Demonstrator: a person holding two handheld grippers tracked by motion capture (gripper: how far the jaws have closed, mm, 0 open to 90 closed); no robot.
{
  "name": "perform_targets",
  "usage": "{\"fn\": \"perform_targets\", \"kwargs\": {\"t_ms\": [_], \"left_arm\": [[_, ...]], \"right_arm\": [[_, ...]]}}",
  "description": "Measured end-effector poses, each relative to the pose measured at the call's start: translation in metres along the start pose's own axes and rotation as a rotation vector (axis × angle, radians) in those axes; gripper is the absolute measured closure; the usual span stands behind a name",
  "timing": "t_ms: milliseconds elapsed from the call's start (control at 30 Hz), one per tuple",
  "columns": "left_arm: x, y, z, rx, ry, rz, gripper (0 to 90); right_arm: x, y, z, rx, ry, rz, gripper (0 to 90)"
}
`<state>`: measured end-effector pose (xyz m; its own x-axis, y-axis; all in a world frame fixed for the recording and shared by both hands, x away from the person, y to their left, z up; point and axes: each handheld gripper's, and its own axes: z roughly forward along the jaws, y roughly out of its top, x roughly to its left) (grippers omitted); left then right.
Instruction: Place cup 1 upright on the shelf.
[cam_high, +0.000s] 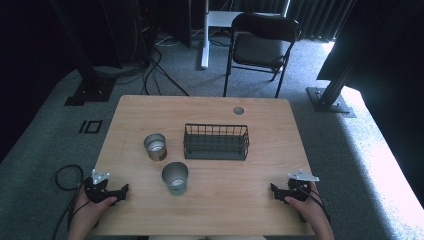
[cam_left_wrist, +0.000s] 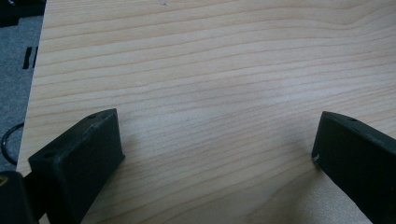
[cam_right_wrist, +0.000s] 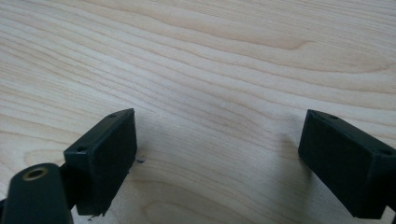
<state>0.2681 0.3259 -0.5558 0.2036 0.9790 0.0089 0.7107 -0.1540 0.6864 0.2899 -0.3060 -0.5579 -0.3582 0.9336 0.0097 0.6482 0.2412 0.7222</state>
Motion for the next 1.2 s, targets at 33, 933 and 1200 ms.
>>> {"fn": "perform_targets", "kwargs": {"t_ms": [33,933,1200], "left_arm": [[0.0,0.0,0.0,0.0,0.0,0.0,2.2],[0.0001,0.0001,0.0,0.001,-0.001,0.0,2.2],[0.0,0.0001,0.0,0.0,-0.001,0.0,2.2]], "right_arm": [[0.0,0.0,0.0,0.0,0.0,0.0,11.1],[-0.0011,-0.0001,-0.0008,-0.008,0.033,-0.003,11.2],[0.0025,0.0013,-0.0007,-0.028,0.054,-0.031,11.3]]}}
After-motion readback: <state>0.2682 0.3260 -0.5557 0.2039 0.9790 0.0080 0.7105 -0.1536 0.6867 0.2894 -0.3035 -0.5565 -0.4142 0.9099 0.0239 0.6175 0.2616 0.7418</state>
